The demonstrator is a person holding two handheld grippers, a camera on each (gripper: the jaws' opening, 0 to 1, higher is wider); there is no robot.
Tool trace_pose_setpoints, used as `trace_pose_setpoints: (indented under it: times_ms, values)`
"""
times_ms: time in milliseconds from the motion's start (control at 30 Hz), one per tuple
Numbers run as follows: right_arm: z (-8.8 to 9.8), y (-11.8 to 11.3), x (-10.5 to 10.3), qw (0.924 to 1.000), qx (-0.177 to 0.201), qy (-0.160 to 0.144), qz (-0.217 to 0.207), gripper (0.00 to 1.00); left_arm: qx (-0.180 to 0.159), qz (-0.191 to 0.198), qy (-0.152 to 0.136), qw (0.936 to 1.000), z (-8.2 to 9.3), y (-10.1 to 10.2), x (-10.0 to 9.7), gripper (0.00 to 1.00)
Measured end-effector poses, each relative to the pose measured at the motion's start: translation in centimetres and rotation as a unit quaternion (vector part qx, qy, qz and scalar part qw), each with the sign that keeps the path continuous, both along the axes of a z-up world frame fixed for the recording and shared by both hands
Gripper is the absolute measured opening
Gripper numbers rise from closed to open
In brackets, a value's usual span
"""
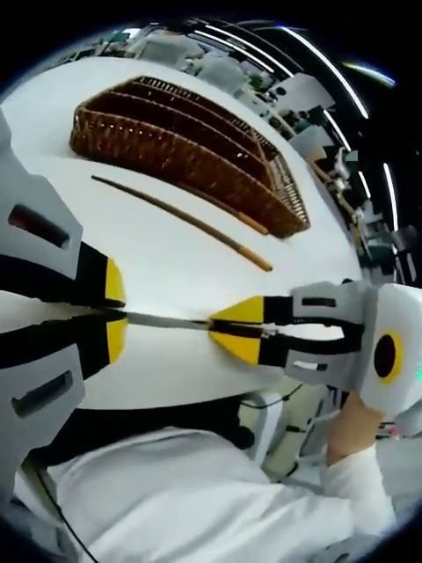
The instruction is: Arrange the knives, forks, and spoons in their matching storage slots by inserting each utensil handle-first until every utensil is classified and aligned in the correct compartment
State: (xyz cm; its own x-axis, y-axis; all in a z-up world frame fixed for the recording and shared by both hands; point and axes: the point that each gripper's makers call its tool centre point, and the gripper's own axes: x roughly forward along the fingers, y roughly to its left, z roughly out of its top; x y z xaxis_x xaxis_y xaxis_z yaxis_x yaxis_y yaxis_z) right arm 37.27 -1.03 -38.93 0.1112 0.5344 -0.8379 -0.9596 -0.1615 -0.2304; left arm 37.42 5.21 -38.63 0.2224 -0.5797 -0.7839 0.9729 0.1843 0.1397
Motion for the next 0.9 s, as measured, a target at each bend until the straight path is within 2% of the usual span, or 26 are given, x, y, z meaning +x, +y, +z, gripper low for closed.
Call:
trace_pose_setpoints:
  times_ms: [400, 633, 900]
  values:
    - [0.1, -1.0, 0.3, 0.9999, -0.001, 0.009, -0.014, 0.05, 0.009, -0.012, 0.003, 0.9999, 0.0, 0.1, 0.0, 0.01]
    - [0.2, -1.2, 0.3, 0.9992, 0.009, 0.029, -0.027, 0.04, 0.009, -0.011, 0.010, 0.9998, -0.1, 0.1, 0.0, 0.02]
    - [0.1, -1.1, 0.1, 0.9982, 0.016, 0.046, -0.035, 0.04, 0.018, -0.013, -0.005, 0.9997, 0.0, 0.4, 0.2, 0.04]
